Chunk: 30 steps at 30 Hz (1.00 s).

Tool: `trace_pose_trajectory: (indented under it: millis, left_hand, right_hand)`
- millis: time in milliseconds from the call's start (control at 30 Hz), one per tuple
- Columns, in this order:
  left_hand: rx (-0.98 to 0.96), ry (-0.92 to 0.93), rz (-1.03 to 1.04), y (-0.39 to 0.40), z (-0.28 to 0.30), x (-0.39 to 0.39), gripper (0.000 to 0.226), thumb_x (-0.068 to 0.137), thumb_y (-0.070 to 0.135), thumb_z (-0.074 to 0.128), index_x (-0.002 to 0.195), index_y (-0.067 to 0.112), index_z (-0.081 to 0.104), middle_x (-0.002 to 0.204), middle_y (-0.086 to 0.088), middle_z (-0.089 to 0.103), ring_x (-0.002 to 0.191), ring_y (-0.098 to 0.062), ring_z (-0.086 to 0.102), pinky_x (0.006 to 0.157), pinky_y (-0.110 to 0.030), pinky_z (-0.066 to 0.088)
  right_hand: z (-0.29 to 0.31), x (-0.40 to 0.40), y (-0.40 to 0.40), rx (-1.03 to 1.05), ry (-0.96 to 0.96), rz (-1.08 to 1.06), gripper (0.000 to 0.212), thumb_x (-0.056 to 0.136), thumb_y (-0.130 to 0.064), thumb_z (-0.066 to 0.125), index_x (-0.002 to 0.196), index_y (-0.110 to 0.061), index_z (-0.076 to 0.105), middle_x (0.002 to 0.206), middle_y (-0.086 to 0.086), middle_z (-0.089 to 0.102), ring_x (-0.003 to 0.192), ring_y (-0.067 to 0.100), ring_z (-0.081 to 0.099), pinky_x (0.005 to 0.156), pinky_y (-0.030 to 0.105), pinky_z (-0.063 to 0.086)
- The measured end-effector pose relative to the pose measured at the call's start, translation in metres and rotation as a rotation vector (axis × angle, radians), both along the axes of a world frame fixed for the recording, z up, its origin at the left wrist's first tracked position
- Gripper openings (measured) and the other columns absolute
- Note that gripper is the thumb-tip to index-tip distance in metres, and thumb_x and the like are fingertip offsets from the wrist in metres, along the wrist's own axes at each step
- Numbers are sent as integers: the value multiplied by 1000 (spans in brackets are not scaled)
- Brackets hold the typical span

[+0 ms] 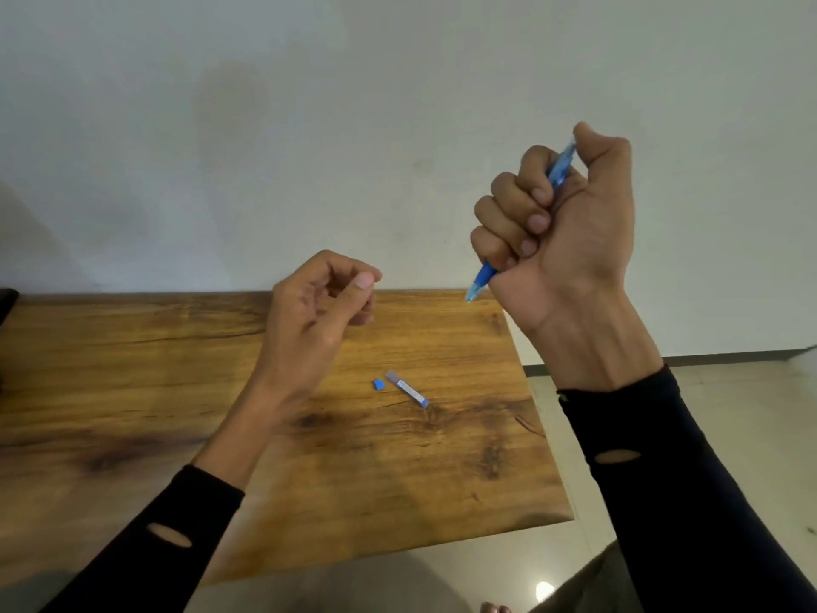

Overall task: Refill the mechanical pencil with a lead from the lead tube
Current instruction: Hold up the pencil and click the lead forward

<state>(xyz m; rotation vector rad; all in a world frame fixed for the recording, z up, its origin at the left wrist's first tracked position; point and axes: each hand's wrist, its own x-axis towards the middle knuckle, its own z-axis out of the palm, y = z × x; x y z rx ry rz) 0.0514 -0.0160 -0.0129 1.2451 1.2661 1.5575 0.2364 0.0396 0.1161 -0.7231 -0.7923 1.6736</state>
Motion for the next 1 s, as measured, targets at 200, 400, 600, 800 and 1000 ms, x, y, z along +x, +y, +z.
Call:
trace_pose_trajectory:
  millis: [200,400,600,800,1000]
  left_hand:
    - [111,176,50,-21,75,13,7,104,18,69,103,16,76,86,-1,75,88,-27,72,73,-30,67]
    - [184,152,103,-60,147,20,11,105,15,67,104,11,76,86,-6,75,82,-18,72,78,-35,68]
    - [264,132,85,-106,181,21,14,107,15,64,101,17,77,83,-5,76,80,-16,73,75,-27,65]
    - [275,144,74,-129,194,16,12,105,16,65,101,17,77,84,-6,76,83,-27,72,76,-30,66]
    - [295,115,64,-135,206,10,14,103,23,65,101,15,76,84,-6,76,83,-25,72,76,-32,66]
  right_hand:
    - [54,-1,-46,44,55,31,53,106,-43,34,59,-18,29,47,-5,21,43,12,11,41,25,14]
    - [118,8,-93,60,114,14,50,104,-41,36,60,-19,27,47,-5,21,45,13,11,42,25,13]
    - [163,9,-136,162,79,19,51,105,-42,36,60,-19,26,47,-5,21,45,13,11,41,25,15]
    - [193,4,-160,232,-44,31,53,105,-42,35,57,-18,28,48,-4,21,44,13,12,41,24,16]
    - [212,-8,-169,240,-87,43,55,105,-42,36,57,-18,29,46,-5,23,41,11,14,38,22,18]
